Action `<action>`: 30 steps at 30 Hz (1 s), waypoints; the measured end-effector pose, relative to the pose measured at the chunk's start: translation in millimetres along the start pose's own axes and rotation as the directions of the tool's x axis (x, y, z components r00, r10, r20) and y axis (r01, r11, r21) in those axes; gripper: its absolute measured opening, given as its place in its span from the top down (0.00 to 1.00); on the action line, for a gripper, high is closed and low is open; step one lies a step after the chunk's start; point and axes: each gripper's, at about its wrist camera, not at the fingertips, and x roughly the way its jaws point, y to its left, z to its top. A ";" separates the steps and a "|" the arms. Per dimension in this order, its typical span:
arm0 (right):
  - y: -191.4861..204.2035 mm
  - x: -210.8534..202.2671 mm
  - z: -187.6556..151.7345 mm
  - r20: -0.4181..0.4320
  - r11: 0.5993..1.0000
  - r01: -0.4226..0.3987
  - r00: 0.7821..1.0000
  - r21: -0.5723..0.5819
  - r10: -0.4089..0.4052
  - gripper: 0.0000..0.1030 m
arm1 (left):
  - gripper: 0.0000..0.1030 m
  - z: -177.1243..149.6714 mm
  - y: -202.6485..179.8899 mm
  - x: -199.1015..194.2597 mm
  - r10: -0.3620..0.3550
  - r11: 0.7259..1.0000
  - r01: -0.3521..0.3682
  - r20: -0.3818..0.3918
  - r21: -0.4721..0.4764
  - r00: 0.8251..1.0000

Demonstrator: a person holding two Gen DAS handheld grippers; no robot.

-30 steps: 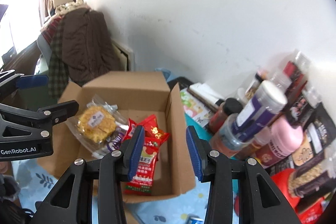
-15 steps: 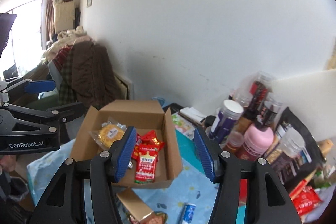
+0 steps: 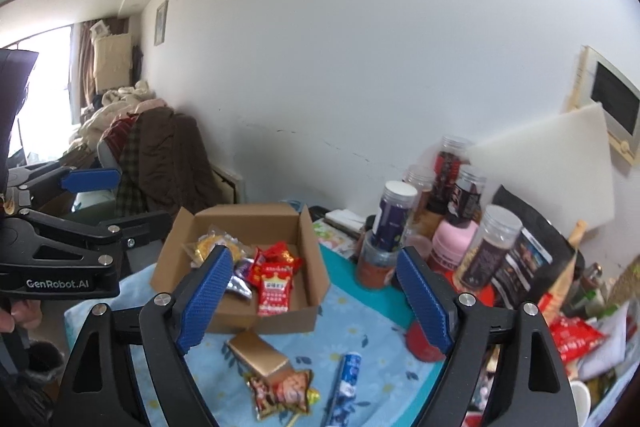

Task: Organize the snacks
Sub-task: 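Withdraw both tools from the box toward the blue-white tube and snacks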

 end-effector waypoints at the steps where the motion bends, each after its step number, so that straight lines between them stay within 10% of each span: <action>1: 0.6 -3.7 -5.4 0.003 1.000 0.002 1.000 0.003 -0.002 0.18 | 0.17 -3.3 -3.1 -2.0 -0.007 1.000 0.007 0.005 0.004 1.000; 30: -17.8 -1.8 -140.4 -0.174 0.989 0.023 0.985 0.143 0.002 0.18 | 0.17 -111.1 -52.3 46.8 -0.167 0.986 0.167 -0.182 -0.012 0.969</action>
